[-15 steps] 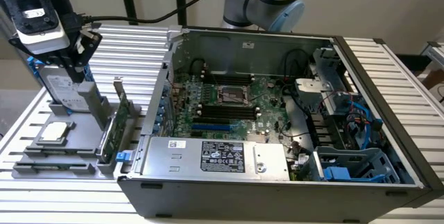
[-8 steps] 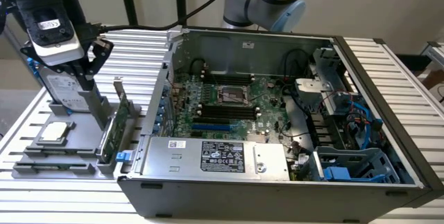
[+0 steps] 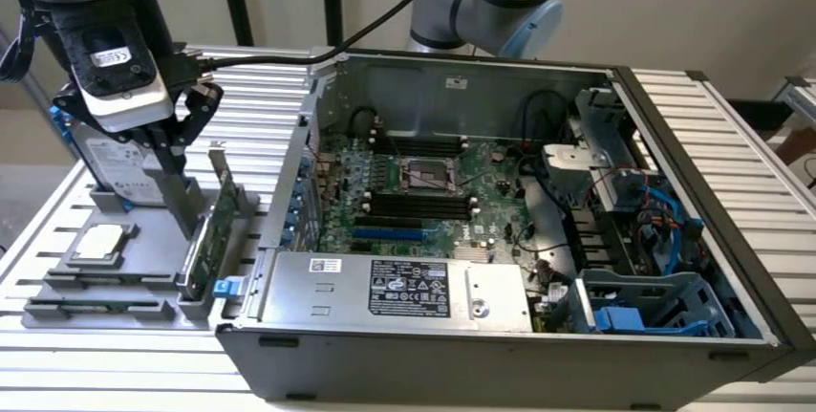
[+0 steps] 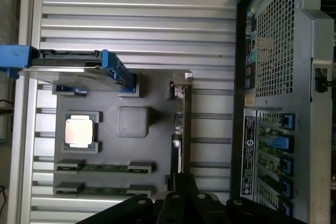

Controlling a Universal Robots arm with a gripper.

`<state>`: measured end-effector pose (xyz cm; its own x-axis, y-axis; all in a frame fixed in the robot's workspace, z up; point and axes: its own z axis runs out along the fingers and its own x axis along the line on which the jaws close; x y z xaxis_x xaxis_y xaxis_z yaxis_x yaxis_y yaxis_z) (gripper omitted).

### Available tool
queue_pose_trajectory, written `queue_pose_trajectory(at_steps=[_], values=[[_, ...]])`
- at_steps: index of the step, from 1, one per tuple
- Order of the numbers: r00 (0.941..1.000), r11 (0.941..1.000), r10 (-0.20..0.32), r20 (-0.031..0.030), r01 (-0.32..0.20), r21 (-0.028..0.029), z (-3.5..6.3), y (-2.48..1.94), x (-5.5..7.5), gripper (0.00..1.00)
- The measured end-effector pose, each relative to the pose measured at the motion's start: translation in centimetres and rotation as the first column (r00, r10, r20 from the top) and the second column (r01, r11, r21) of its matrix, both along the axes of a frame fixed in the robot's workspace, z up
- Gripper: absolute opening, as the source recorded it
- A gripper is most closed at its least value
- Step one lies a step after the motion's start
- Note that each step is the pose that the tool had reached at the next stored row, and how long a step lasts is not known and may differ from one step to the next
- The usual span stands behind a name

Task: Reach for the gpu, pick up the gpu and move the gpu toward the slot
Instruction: 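Pick up the gpu and move the gpu toward the slot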

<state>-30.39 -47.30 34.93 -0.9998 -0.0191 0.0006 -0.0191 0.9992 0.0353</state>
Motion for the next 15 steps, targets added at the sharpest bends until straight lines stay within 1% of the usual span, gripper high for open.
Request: queue_pose_trajectory(at_steps=[12, 14, 15], values=[[1.0, 1.0, 0.0, 0.0, 0.0, 0.0, 0.0, 0.0, 0.0, 0.12], [1.0, 1.0, 0.0, 0.0, 0.0, 0.0, 0.0, 0.0, 0.0, 0.24], [1.0, 1.0, 0.0, 0.0, 0.0, 0.0, 0.0, 0.0, 0.0, 0.24]])
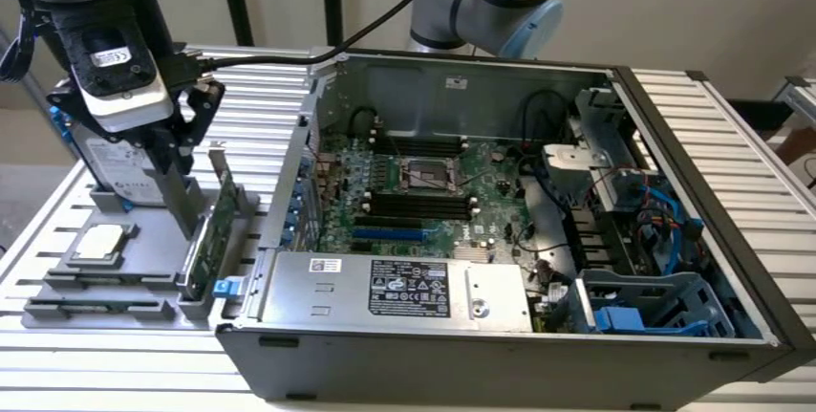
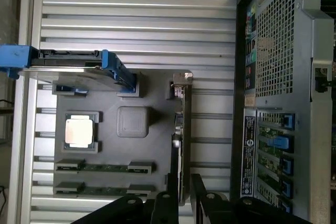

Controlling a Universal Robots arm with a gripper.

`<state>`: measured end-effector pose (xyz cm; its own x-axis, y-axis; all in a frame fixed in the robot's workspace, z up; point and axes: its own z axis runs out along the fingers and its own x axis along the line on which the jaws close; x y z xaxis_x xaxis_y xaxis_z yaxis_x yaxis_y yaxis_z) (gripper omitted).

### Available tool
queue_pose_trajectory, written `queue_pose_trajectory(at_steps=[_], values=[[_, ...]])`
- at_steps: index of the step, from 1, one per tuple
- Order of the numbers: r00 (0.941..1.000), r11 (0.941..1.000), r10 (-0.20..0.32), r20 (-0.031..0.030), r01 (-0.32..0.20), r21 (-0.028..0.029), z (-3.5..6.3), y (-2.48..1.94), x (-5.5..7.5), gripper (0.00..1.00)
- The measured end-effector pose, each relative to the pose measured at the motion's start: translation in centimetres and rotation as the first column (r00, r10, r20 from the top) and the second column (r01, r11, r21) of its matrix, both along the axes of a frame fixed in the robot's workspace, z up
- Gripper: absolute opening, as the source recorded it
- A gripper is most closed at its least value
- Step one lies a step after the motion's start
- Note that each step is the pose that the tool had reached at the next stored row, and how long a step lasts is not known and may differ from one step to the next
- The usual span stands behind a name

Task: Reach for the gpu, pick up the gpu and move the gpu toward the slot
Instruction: 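Pick up the gpu and move the gpu toward the slot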

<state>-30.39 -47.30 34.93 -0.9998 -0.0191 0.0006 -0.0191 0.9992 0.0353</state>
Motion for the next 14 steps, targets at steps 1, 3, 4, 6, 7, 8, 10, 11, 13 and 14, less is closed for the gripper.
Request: queue_pose_trajectory(at_steps=[1, 3, 4, 6, 7, 8, 10, 11, 13, 14], values=[[1.0, 1.0, 0.0, 0.0, 0.0, 0.0, 0.0, 0.0, 0.0, 0.3], [1.0, 1.0, 0.0, -0.0001, 0.0, -0.0001, 0.0, 0.0, 0.0, 0.42], [1.0, 1.0, 0.0, -0.0001, 0.0, -0.0001, -0.02, 0.0, 0.0, 0.42], [1.0, 1.0, -0.002, 0.0, 0.002, 0.0001, -0.15, 0.0, 0.0, 0.47], [1.0, 1.0, -0.004, 0.0003, 0.004, -0.0001, -0.29, 0.0, 0.0, 0.54], [1.0, 1.0, -0.007, 0.0015, 0.007, -0.0001, -0.49, 0.0, 0.0, 0.54], [0.9999, 0.9999, -0.012, 0.0033, 0.012, 0.0001, -0.85, 0.0, -0.1, 0.54], [0.9999, 0.9999, -0.014, 0.0039, 0.014, 0.0, -1.03, 0.0, -0.2, 0.54], [0.9998, 0.9998, -0.019, 0.0051, 0.019, 0.0001, -1.4, 0.0, -0.2, 0.54], [0.9998, 0.9998, -0.021, 0.0055, 0.021, 0.0, -1.58, 0.0, -0.3, 0.54]])
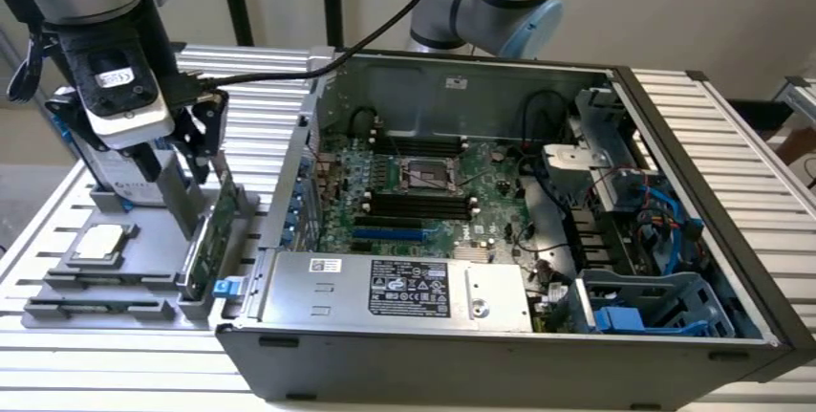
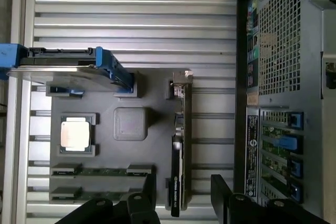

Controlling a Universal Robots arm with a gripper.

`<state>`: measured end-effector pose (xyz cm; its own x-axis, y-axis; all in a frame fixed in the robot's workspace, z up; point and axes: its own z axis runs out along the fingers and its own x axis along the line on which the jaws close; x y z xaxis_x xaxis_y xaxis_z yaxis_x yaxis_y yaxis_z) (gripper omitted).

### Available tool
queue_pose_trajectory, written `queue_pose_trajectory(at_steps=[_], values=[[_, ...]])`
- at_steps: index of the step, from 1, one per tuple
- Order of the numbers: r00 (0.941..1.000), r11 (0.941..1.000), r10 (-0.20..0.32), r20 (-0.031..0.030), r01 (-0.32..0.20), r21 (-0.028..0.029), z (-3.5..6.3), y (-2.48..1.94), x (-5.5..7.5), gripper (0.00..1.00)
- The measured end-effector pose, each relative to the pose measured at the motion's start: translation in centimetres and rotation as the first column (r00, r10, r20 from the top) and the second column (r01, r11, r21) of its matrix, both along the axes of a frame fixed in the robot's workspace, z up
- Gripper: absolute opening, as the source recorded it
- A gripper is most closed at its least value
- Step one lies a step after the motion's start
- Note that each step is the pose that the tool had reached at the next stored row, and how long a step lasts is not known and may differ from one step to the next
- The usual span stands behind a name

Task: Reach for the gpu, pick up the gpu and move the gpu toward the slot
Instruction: 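Pick up the gpu and move the gpu toward the slot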

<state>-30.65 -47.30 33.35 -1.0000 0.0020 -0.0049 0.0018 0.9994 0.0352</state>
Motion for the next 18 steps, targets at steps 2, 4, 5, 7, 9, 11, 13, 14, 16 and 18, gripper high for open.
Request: queue_pose_trajectory(at_steps=[2, 4, 5, 7, 9, 11, 13, 14, 16, 18], values=[[1.0, 1.0, -0.003, 0.0011, 0.003, 0.0, -0.36, 0.0, 0.0, 0.54], [1.0, 1.0, -0.006, 0.0022, 0.006, 0.0001, -0.72, 0.0, -0.1, 0.54], [1.0, 1.0, -0.008, 0.0029, 0.008, 0.0001, -0.91, 0.0, -0.1, 0.54], [0.9999, 0.9999, -0.01, 0.0037, 0.01, 0.0, -1.27, 0.0, -0.1, 0.54], [0.9999, 0.9999, -0.013, 0.0047, 0.013, -0.0001, -1.63, 0.0, -0.1, 0.54], [0.9999, 0.9999, -0.016, 0.0055, 0.016, 0.0, -2.0, 0.0, -0.2, 0.54], [0.9998, 0.9998, -0.018, 0.006, 0.018, 0.0, -2.35, 0.0, -0.2, 0.54], [0.9998, 0.9998, -0.019, 0.0062, 0.019, 0.0, -2.54, 0.0, -0.2, 0.54], [0.9998, 0.9998, -0.019, 0.0065, 0.019, 0.0, -2.91, 0.01, -0.3, 0.54], [0.9998, 0.9998, -0.019, 0.0067, 0.019, 0.0, -3.27, 0.0, -0.4, 0.54]])
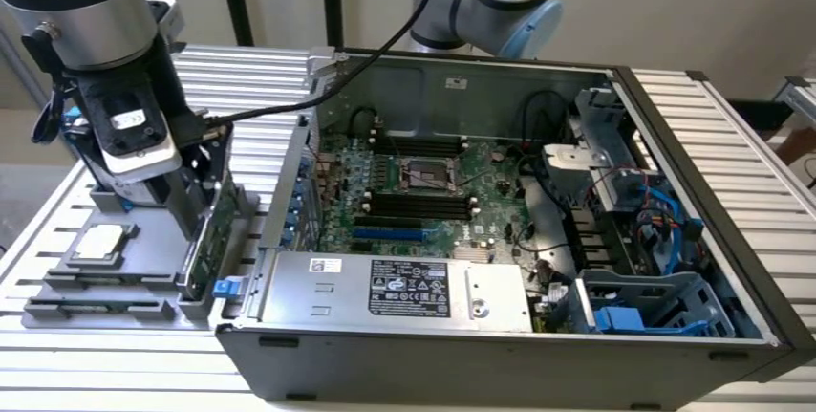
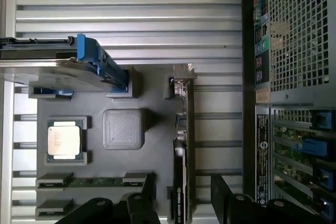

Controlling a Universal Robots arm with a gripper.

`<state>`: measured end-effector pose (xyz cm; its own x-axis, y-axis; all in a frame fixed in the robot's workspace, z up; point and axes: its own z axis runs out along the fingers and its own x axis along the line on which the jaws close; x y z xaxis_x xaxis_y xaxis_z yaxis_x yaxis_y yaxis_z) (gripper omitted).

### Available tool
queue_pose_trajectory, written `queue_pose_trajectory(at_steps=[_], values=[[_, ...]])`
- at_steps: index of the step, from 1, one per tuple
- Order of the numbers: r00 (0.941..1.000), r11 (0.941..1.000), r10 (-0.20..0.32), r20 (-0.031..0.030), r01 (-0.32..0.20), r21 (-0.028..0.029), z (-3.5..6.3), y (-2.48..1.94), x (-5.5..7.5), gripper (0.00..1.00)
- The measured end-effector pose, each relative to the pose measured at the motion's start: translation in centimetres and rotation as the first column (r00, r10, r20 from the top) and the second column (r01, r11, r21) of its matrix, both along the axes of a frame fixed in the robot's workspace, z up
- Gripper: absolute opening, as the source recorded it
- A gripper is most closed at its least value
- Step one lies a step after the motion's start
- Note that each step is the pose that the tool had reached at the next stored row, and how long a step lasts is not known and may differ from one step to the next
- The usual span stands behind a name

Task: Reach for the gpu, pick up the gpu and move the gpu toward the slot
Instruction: 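Pick up the gpu and move the gpu toward the slot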

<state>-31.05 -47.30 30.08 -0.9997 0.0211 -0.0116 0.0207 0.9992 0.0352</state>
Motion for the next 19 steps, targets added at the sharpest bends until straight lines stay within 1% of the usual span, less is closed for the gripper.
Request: queue_pose_trajectory(at_steps=[19], values=[[1.0, 1.0, 0.0, 0.0001, 0.0, 0.0, -3.45, -0.02, -0.1, 0.54]])
